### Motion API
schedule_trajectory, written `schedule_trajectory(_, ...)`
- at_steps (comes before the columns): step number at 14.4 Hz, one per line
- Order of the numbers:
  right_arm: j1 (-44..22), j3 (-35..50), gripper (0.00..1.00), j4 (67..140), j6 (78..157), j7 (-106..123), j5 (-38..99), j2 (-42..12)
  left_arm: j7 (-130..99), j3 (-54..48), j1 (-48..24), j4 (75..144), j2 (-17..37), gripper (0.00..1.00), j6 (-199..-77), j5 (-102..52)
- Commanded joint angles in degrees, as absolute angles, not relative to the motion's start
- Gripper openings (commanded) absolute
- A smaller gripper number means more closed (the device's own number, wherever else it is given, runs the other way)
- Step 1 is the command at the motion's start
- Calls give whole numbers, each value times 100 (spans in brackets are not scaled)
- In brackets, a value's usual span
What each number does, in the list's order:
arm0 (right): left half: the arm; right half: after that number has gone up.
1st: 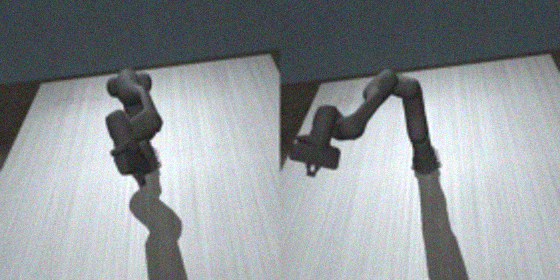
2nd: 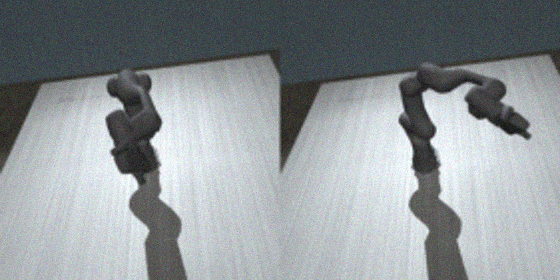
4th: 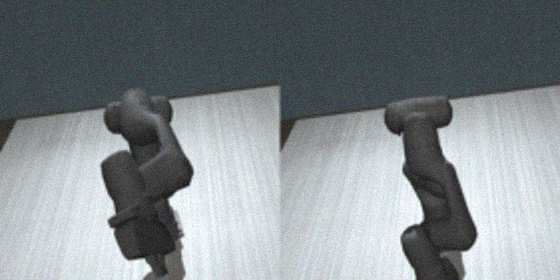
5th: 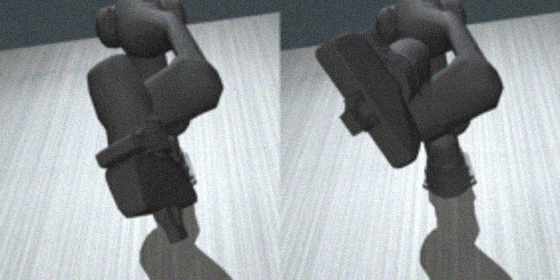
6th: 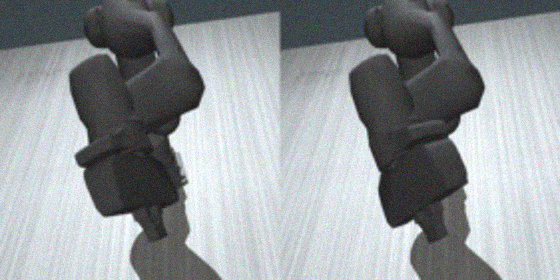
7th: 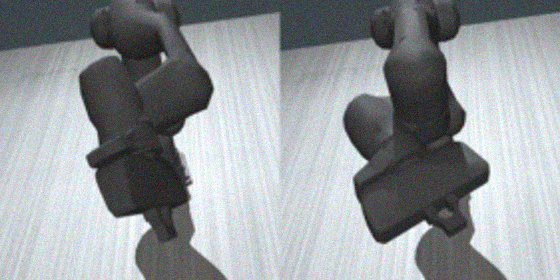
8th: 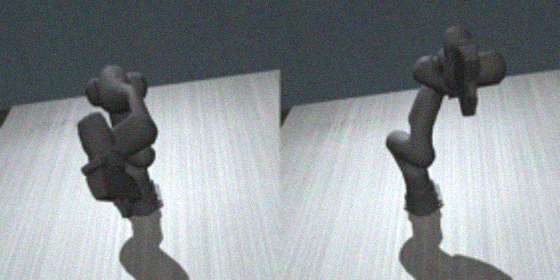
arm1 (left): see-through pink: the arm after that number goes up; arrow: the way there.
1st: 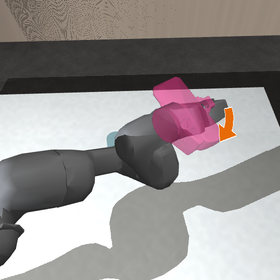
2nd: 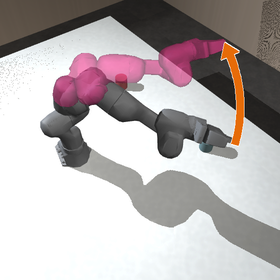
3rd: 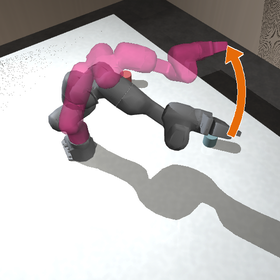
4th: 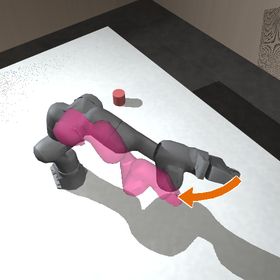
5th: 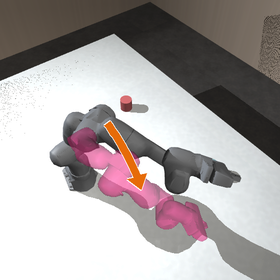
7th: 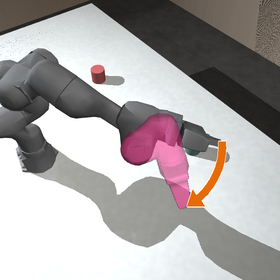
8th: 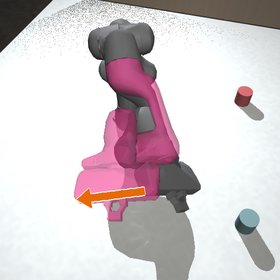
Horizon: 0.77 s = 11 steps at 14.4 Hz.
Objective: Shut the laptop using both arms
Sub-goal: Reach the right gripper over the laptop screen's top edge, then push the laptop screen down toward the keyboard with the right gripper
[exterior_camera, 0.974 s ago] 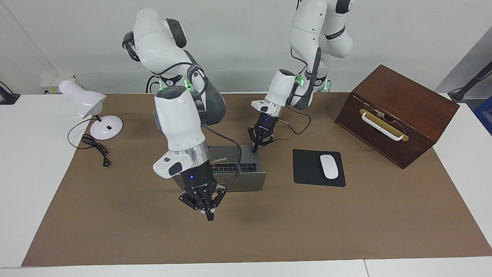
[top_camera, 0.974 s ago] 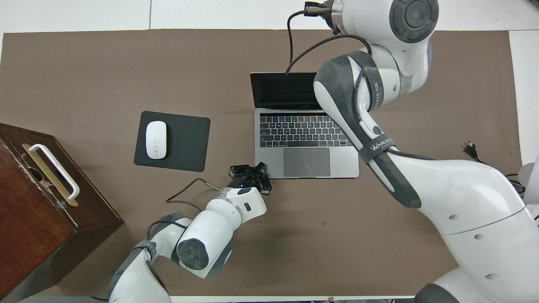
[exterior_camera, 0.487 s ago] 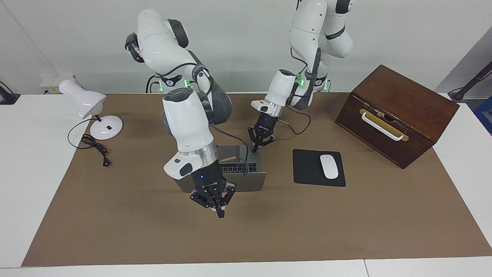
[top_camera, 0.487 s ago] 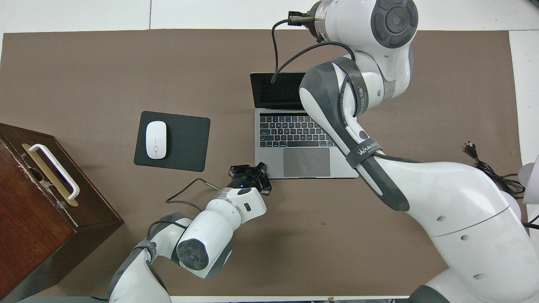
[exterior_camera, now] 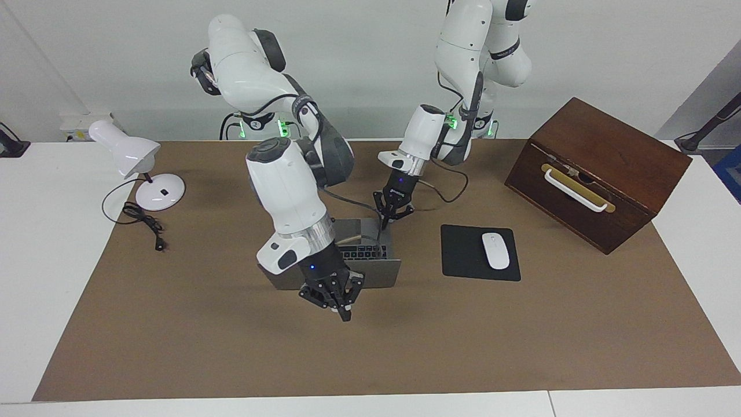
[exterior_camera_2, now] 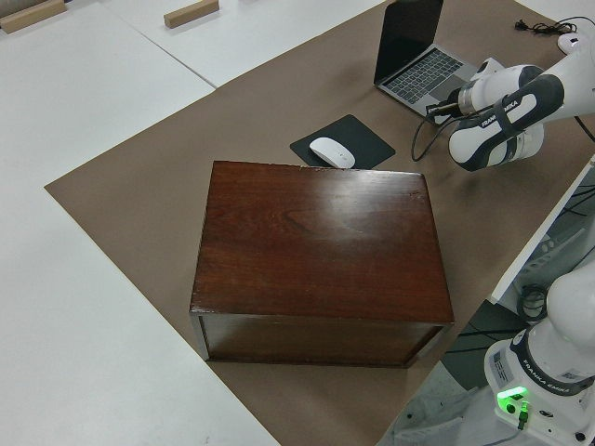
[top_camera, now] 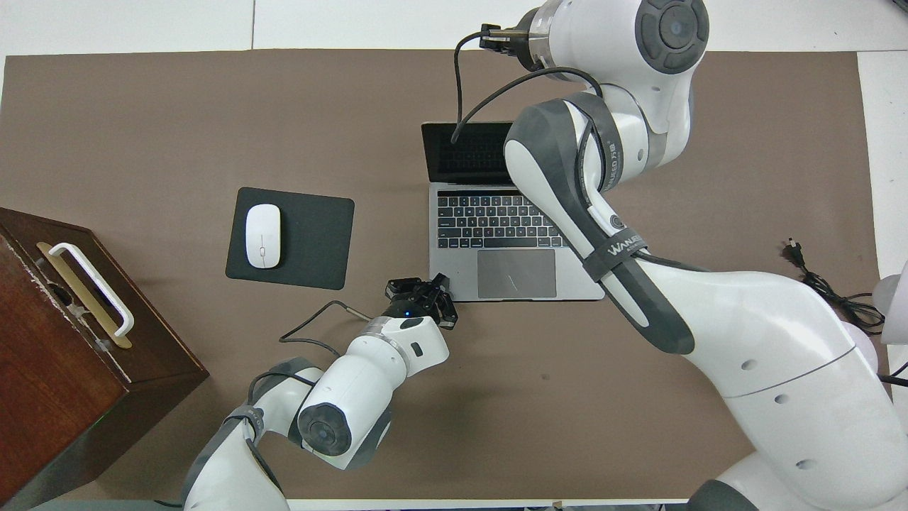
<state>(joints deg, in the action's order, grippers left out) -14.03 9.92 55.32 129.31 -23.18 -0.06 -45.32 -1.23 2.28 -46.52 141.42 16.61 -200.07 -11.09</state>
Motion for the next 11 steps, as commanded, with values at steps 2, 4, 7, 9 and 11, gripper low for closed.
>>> schedule_trajectory(2, -1318, 1037, 0, 5511, 12341, -2417, 140, -4474, -79, 299, -4808, 14221, 1942, 0, -20039, -1169)
schedule_trajectory(4, -1284, 1055, 0, 5520, 11877, -2408, 498, -4465, -88, 299, -4808, 14221, 1942, 0, -20039, -1169)
schedule_trajectory(7, -1266, 1063, 0, 5520, 11112, -2373, 659, -4447, -88, 299, -4808, 14221, 1942, 0, -20039, -1169)
schedule_trajectory(9, -1222, 1194, 0, 5520, 10489, -2373, 746, -4447, -88, 299, -4808, 14212, 1951, 0, -20039, -1160)
schedule_trajectory(11, -1021, 1300, 0, 5554, 9795, -2373, 1227, -4430, -88, 299, -4808, 14203, 1960, 0, -20039, -1160)
